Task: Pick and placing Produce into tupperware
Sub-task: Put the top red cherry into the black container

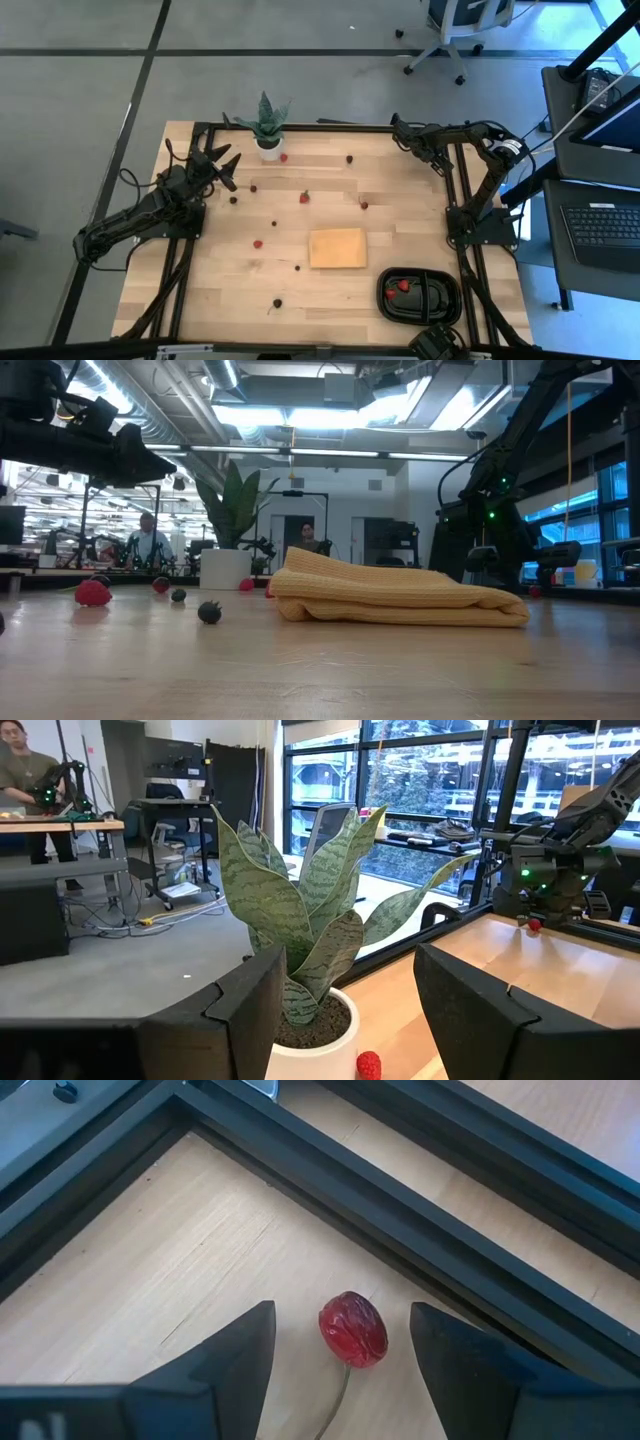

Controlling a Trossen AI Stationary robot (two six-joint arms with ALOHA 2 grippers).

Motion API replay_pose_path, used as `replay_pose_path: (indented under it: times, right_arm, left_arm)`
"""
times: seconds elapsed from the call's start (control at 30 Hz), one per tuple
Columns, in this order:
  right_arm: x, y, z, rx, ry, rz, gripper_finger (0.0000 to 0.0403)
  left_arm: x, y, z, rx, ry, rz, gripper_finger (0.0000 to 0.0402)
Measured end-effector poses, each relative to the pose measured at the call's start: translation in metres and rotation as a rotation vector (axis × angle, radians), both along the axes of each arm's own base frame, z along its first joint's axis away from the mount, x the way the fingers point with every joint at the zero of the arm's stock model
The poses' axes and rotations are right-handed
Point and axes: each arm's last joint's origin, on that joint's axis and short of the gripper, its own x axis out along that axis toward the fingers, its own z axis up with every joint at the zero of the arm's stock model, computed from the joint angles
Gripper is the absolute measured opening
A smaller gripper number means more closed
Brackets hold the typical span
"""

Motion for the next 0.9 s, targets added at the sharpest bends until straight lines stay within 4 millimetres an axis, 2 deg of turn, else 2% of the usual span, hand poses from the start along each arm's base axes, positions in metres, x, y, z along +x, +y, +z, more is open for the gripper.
replay_pose_path:
  times: [0.9]
  right_arm:
    - [0.0007, -0.0006, -0.0001, -0.010, -0.008, -0.002, 0.0224]
  left_arm:
    - [0.0000, 0.0000, 0.0001, 0.000, 0.000, -0.001, 0.0215]
